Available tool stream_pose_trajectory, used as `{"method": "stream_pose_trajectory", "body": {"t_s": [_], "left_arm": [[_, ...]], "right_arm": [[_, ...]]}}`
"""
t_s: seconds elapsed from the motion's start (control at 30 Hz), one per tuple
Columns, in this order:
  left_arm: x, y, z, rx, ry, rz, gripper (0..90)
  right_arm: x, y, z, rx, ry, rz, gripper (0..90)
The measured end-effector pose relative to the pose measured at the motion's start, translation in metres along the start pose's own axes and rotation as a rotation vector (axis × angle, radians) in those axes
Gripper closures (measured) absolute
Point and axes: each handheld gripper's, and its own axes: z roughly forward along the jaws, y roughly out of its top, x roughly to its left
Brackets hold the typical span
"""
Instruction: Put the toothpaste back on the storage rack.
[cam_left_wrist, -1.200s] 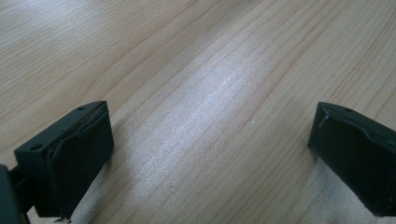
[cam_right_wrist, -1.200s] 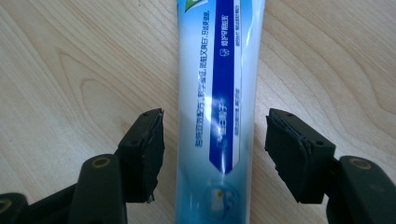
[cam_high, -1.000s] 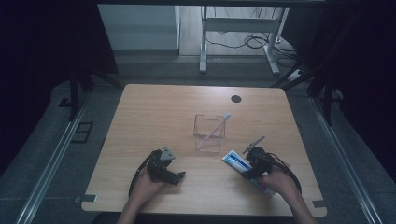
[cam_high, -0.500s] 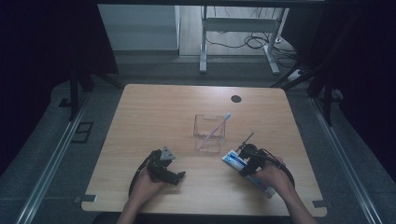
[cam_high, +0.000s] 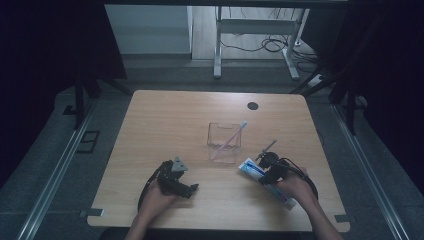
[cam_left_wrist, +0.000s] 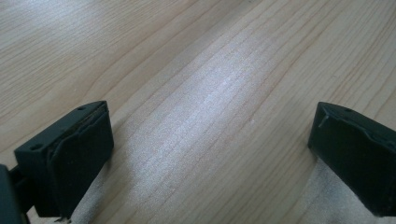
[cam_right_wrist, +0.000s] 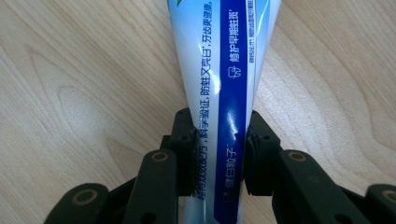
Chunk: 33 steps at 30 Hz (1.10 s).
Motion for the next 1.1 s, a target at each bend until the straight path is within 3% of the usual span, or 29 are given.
{"method": "stream_pose_trajectory", "body": {"t_s": [0.67,1.1], "left_arm": [[0.000,0.000,0.000,0.000,0.001,0.005,0.1],[0.000,0.000,0.000,0.000,0.001,0.006,0.1]], "right_arm": [[-0.007,-0.017,-0.024,-0.192,0.031,0.038,70.7],[-0.006,-0.021,-0.050,-0.289,0.051,0.028,70.9]]}}
